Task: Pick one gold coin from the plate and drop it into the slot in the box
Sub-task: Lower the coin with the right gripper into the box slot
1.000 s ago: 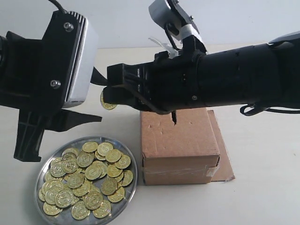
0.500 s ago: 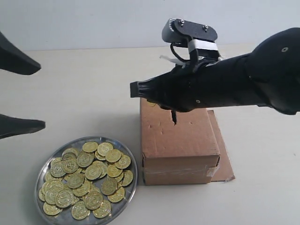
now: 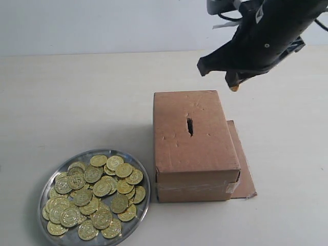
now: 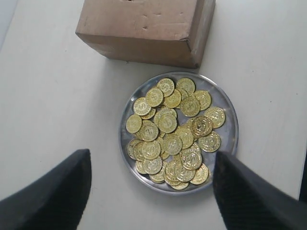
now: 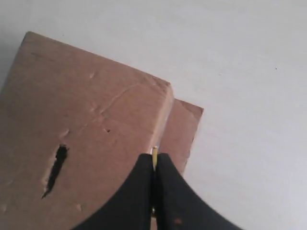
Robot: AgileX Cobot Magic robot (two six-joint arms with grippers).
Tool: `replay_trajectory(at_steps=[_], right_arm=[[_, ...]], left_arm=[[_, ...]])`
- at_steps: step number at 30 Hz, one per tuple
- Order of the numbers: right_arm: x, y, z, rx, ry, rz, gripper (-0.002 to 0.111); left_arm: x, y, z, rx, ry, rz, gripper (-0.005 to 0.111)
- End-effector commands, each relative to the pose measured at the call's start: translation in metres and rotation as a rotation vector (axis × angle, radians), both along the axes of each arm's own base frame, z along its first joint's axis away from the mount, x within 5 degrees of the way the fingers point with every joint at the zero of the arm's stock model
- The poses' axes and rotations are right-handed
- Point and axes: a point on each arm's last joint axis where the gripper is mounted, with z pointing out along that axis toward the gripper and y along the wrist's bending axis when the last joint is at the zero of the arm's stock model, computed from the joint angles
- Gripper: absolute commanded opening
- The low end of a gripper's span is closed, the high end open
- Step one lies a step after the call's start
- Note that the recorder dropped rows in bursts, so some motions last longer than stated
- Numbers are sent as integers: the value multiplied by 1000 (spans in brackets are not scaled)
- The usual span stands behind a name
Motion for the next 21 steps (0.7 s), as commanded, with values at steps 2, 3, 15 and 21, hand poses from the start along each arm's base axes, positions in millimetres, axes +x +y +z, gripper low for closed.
replay_trajectory(at_steps=[2, 3, 15, 21], right_arm=[[0, 16, -2, 118, 130, -3, 0], [1, 20, -10, 132, 180, -1, 0], [1, 50, -42, 192, 285, 5, 0], [3, 50, -46, 182, 284, 2, 0]], left_arm=[[-1, 0, 1, -19, 13, 18, 69], [-1, 0, 0, -17, 18, 22, 69], [-2, 0, 0, -17, 24, 20, 69], [-2, 0, 0, -19, 35, 31, 69]])
